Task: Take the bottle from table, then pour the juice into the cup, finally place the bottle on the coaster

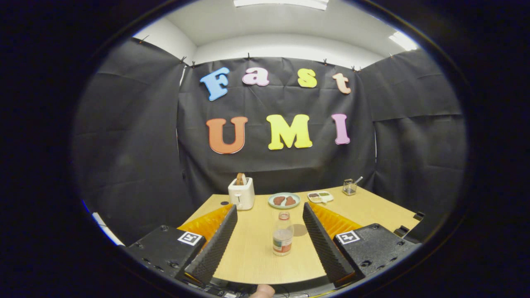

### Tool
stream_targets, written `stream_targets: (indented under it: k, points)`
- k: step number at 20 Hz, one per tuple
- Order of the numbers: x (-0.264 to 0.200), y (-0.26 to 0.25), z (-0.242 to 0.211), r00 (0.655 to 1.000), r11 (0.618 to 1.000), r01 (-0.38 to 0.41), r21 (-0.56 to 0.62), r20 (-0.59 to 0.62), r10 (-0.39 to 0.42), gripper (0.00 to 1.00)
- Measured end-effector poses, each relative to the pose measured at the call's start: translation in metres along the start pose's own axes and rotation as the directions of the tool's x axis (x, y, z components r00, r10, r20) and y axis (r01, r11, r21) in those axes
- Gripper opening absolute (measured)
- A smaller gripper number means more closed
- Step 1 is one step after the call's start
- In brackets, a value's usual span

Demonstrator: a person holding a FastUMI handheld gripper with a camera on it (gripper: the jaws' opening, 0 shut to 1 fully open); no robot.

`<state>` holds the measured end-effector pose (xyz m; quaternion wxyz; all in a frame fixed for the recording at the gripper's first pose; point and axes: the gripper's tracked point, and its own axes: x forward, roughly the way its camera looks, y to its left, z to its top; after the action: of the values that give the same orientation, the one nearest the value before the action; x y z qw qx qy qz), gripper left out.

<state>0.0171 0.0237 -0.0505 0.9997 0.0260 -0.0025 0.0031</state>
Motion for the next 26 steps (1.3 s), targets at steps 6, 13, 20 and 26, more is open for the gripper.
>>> stream_targets:
  k: [6, 13, 20, 26]
  points:
    - [0.023, -0.002, -0.038, 1.000, 1.000, 0.016, -0.019, 0.009, -0.016, 1.00]
    - [0.050, 0.009, -0.085, 1.000, 0.998, 0.008, -0.066, -0.001, -0.008, 1.00]
    - [0.077, -0.004, -0.129, 0.999, 0.995, 0.032, -0.093, -0.009, -0.033, 1.00]
    - [0.111, -0.025, -0.162, 0.999, 0.994, 0.053, -0.101, 0.002, -0.053, 1.00]
